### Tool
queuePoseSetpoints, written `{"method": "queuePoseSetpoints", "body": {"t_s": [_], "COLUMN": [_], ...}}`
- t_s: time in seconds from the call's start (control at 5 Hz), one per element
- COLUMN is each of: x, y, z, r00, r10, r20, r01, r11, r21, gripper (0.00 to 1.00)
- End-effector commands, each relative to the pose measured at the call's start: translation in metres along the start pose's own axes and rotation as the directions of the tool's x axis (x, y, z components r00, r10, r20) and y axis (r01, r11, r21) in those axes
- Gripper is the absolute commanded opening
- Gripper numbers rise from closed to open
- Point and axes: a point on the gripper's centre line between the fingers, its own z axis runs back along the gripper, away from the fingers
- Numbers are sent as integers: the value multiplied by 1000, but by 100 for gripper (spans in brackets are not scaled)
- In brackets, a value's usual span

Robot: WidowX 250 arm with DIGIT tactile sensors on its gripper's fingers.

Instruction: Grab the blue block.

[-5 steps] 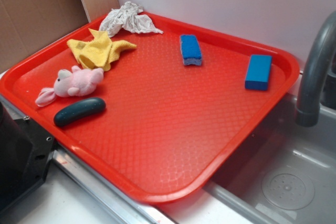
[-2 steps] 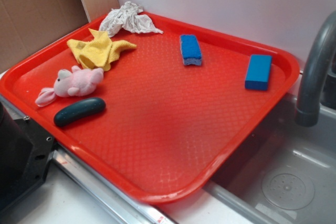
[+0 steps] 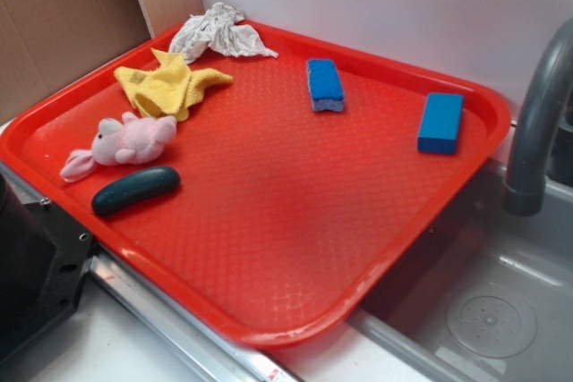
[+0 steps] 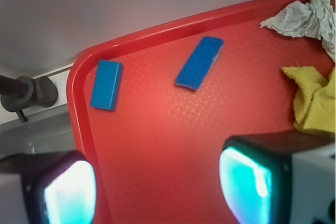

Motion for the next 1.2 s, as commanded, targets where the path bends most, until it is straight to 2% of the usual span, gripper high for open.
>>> {"method": "queuePoseSetpoints", "body": {"t_s": [0.0,0.2,0.4,0.8,1.0], "x": [24,25,26,37,44], "y": [-61,-63,-59,-45,-41], "z": [-51,-74,-90,-117,-128], "r00": [994,993,994,987,983], "r10": [97,108,105,163,183], "r20": [53,44,31,-10,-26], "r01": [-104,-112,-107,-163,-181], "r11": [984,990,992,986,981], "r21": [141,89,70,47,64], "gripper": [100,100,100,100,100]}}
